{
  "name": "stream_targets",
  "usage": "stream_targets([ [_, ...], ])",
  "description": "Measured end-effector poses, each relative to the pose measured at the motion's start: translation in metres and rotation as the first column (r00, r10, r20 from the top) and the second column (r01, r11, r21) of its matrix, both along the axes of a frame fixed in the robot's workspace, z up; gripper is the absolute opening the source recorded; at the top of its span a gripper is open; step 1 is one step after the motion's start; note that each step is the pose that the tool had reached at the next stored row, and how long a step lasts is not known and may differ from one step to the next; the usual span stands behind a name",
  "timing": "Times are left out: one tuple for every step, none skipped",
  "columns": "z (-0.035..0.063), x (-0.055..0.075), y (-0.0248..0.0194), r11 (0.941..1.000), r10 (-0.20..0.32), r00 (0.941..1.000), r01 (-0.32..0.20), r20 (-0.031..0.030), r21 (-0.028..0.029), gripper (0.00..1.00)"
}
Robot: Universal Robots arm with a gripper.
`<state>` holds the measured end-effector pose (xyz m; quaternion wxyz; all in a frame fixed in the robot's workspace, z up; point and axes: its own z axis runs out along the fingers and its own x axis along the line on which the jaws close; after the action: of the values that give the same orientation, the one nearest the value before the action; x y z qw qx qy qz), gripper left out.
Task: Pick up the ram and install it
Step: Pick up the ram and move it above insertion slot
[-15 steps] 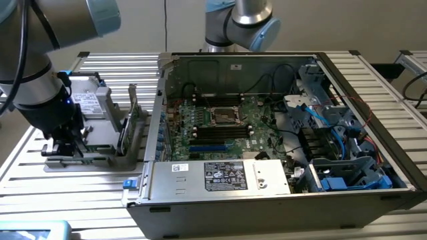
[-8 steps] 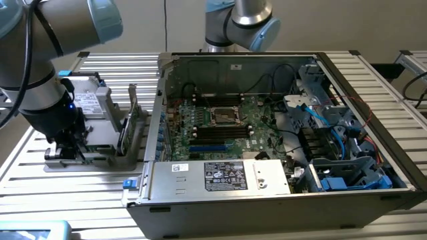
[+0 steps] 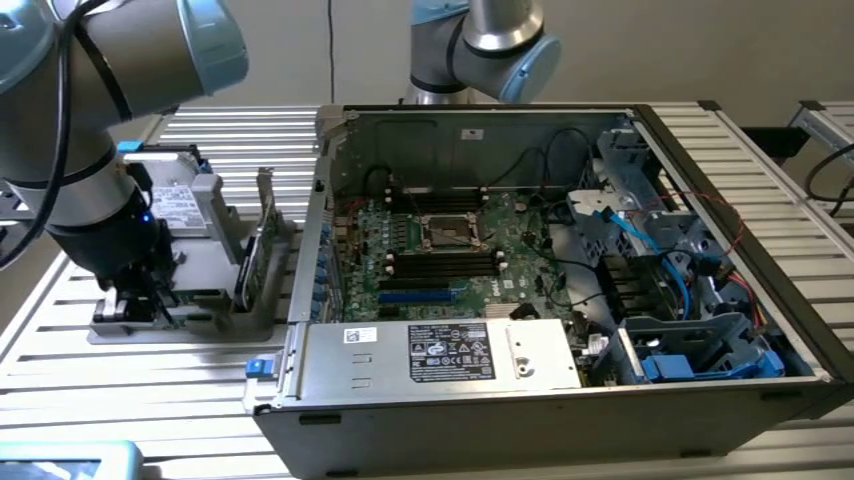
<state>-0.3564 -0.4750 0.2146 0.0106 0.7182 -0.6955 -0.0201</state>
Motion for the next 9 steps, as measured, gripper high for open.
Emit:
stream_targets([
  [-0.0007,0.0000,0.0000,1.0000,0.000,1.0000,0.000,-0.0002,0.0000,0.31],
  [-0.0015,0.0000,0.0000,1.0000,0.000,1.0000,0.000,-0.0006,0.0000,0.31],
  [-0.0022,0.0000,0.0000,1.0000,0.000,1.0000,0.000,-0.0010,0.0000,0.31],
  [-0.0029,-0.0001,0.0000,1.0000,-0.001,1.0000,0.001,-0.0016,0.0000,0.31],
  [-0.0036,0.0000,0.0001,1.0000,-0.001,1.0000,0.001,-0.0021,0.0000,0.31],
  [-0.0041,0.0000,0.0002,1.0000,-0.001,1.0000,0.001,-0.0029,0.0000,0.31],
  [-0.0047,0.0001,0.0003,1.0000,-0.001,1.0000,0.001,-0.0037,0.0000,0.31],
  [-0.0053,0.0001,0.0005,1.0000,-0.001,1.0000,0.001,-0.0044,-0.0001,0.31],
  [-0.0059,0.0001,0.0007,1.0000,-0.001,1.0000,0.001,-0.0049,0.0000,0.31],
])
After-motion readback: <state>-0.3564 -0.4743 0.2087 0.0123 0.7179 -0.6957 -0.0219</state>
